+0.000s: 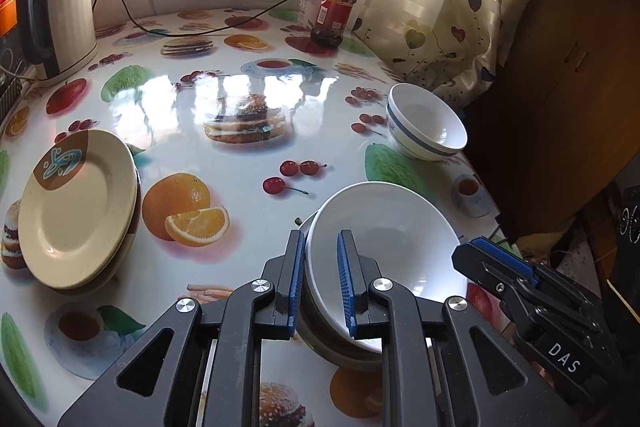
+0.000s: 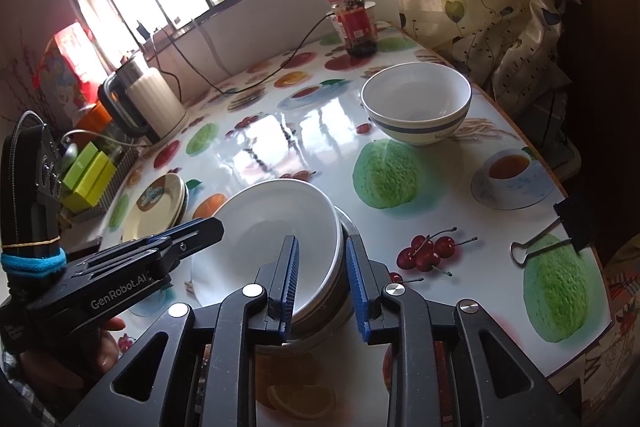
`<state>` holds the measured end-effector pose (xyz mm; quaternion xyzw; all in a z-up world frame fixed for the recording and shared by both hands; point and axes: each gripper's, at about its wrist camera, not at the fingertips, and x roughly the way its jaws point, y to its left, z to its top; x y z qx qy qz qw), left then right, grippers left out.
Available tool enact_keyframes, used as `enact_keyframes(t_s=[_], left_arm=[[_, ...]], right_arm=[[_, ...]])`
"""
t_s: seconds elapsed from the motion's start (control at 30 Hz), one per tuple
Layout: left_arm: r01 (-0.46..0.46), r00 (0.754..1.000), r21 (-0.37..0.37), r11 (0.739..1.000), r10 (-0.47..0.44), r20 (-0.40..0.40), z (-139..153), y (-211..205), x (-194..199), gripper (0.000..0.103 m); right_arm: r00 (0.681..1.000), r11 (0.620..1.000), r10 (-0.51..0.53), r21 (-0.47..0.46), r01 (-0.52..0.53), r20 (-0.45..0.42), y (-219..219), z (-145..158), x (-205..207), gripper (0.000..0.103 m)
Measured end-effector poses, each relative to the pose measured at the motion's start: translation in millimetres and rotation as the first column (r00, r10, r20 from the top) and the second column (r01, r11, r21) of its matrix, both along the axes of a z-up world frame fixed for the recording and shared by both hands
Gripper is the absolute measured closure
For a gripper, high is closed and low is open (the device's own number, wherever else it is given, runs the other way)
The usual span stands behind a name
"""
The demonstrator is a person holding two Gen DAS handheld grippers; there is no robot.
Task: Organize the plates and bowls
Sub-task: 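Lower the white bowl into the steel bowl and open both grippers, then move both open grippers to the blue-striped white bowl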
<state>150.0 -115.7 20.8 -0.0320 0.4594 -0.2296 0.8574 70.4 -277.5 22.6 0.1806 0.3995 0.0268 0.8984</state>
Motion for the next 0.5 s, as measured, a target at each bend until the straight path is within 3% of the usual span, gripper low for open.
enact_keyframes(t_s=[0.5], left_arm=[[0.069, 0.996, 0.003, 0.998, -0.069, 0.062, 24.7, -35.0, 21.0, 0.081]], right_arm=[[0.996, 0.996, -0.074, -0.038, 0.076, 0.049, -33.3, 18.9, 12.2, 0.069]])
